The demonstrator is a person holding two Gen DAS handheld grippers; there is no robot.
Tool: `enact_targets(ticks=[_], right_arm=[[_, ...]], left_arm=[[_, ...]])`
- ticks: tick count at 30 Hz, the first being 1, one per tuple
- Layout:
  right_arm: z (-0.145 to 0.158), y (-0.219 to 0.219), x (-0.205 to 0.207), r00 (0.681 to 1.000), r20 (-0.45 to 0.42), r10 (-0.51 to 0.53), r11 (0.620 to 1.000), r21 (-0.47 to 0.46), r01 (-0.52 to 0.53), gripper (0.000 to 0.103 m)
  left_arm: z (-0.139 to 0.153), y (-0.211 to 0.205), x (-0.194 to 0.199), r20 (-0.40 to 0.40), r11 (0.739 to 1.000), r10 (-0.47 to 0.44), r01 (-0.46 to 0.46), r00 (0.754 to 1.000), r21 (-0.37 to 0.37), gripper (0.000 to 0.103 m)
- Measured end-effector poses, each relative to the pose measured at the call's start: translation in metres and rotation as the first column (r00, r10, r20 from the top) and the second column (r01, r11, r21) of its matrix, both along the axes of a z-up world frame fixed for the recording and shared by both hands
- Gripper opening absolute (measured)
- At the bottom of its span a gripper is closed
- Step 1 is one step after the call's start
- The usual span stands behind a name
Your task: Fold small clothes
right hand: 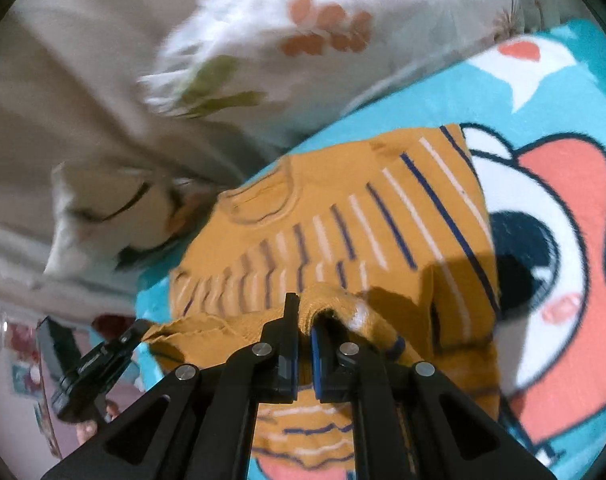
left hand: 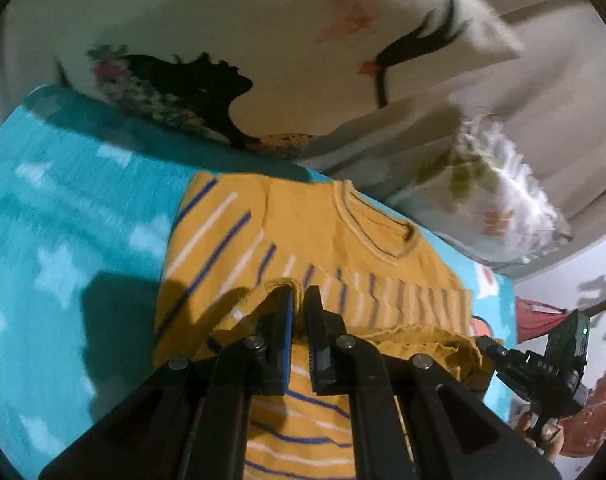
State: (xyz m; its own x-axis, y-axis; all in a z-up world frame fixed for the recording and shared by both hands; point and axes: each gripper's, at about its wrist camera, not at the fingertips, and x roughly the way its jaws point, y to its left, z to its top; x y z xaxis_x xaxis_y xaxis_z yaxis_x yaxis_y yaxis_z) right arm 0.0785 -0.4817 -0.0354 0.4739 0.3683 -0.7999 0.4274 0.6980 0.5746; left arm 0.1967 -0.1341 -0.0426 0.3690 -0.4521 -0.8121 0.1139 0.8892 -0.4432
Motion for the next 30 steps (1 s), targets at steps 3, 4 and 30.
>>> enact_targets(ticks=[3, 4, 30], right_arm=[[-0.029, -0.007, 0.026, 0.998, -0.056, -0.034, 0.999, 0.019, 0.035, 0.009], [-0.037, -0.009, 0.033, 0.996, -0.074, -0.046, 0.999, 0.025, 0.048, 0.009], [-0.053, 0.014, 0.071, 0.969, -0.183, 0.167, 0.967, -0.162, -0.197, 0.051]], left_arm=[[-0.013, 0.001, 0.024, -0.028, 1.000, 0.018, -0.018, 0.999, 0.013, 0.011], [-0.016, 0.004, 0.031, -0.039, 1.000, 0.026, -0.026, 0.999, 0.001, 0.016], [-0.063, 0.010, 0.031, -0.105, 0.965, -0.069, 0.093, 0.992, 0.245, 0.050]])
